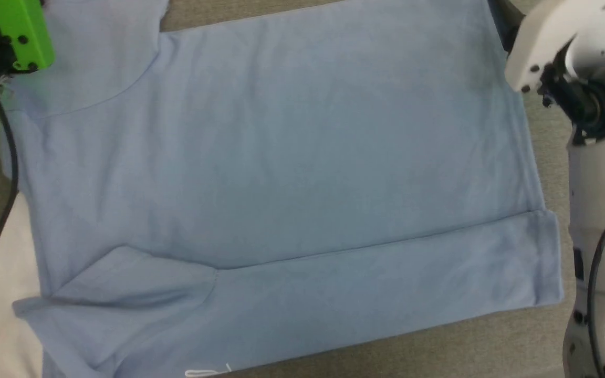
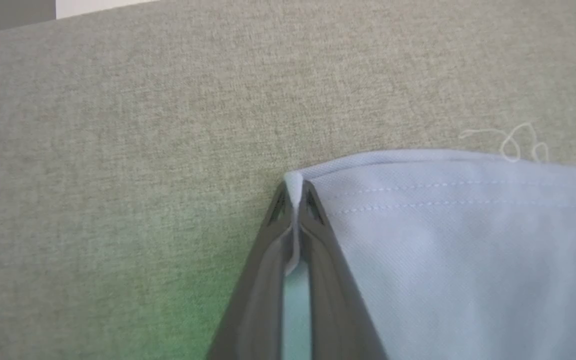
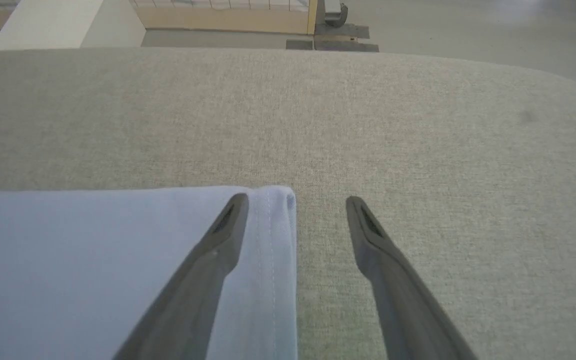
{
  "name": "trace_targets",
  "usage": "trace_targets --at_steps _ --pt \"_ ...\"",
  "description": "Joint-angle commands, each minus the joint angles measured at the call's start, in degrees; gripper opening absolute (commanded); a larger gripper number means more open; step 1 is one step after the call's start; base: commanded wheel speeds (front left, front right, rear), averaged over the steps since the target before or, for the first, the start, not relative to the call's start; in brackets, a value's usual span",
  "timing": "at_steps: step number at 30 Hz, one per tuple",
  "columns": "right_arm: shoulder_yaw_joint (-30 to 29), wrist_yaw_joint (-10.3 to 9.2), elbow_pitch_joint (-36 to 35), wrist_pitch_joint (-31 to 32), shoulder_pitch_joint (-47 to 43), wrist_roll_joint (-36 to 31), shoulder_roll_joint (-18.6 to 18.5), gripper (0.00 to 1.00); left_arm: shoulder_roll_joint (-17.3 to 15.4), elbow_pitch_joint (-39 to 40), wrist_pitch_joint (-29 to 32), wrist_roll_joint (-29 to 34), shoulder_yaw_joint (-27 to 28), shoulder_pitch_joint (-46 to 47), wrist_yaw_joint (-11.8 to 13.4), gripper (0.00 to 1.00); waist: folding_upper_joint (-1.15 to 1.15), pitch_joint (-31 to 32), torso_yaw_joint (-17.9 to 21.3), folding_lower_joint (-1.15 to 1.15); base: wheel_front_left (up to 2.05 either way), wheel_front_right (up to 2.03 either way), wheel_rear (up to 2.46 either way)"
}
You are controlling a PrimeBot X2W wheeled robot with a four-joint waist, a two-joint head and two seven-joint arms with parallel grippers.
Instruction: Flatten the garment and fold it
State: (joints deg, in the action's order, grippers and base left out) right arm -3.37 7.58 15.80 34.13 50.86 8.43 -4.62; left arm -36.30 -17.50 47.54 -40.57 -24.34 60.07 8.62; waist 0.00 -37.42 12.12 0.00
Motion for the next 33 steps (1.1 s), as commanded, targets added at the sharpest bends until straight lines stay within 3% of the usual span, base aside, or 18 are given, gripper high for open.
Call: trace_targets --at_steps 1,6,7,8,11,16,19,23,28,33 --pt "-0.65 -0.09 2.27 3.04 2.36 -1.22 0.29 1.00 1.16 -1.10 0.36 0.28 -1.34 -1.22 -0.59 0.00 0.00 -1.07 -1.46 0.00 0.00 0.00 0.00" --pt "-1.81 -0.09 8.28 12.33 7.09 -4.75 0.60 0.99 2.13 -2.10 -0.76 0.34 -2.09 -0.26 -1.94 0.00 0.00 -1.71 -2.76 0.00 0.00 0.00 0.00" --pt "-2.13 -0.09 9.13 14.14 7.69 -5.41 0.69 0.81 2.28 -2.40 -1.08 0.34 -2.20 -0.08 -2.25 0.00 0.00 -1.77 -2.95 0.00 0.00 0.00 0.00" --pt "-2.42 -0.09 9.61 15.34 8.10 -5.79 0.77 0.49 2.38 -2.63 -1.35 0.39 -2.32 0.07 -2.51 0.00 0.00 -1.80 -3.11 0.00 0.00 0.00 0.00" --pt "-2.90 -0.09 10.11 17.72 8.88 -7.25 0.93 0.00 2.90 -3.46 -2.49 0.45 -2.63 0.50 -3.33 0.00 0.00 -1.76 -3.57 0.00 0.00 0.00 0.00" --pt "-3.19 -0.09 8.88 17.24 7.63 -7.18 1.04 0.00 3.41 -4.53 -6.44 1.35 -3.37 0.46 -5.33 0.00 0.00 -0.52 -4.27 0.00 0.00 0.00 0.00" --pt "-2.08 -0.09 6.70 11.64 4.77 -6.11 0.47 0.00 2.92 -4.09 -13.63 3.85 -4.59 -0.66 -8.34 0.00 0.00 1.79 -4.65 0.00 0.00 0.00 0.00" --pt "-0.07 -0.09 3.59 0.56 -0.67 -3.50 -1.15 0.00 3.00 -2.29 -26.28 5.12 -3.58 -4.83 -9.99 0.00 0.00 5.64 -5.31 0.00 0.00 0.00 0.00" --pt "1.67 -0.09 0.37 -10.11 -9.04 0.32 -4.00 0.00 3.54 3.10 -39.43 4.10 -0.96 -14.59 -9.08 0.00 0.00 11.64 -6.93 0.00 0.00 0.00 0.00" --pt "2.27 -0.09 -2.21 -15.86 -17.16 3.27 -6.43 0.00 2.79 9.77 -45.17 3.45 0.22 -26.09 -6.25 0.00 0.00 17.27 -8.76 0.00 0.00 0.00 0.00"
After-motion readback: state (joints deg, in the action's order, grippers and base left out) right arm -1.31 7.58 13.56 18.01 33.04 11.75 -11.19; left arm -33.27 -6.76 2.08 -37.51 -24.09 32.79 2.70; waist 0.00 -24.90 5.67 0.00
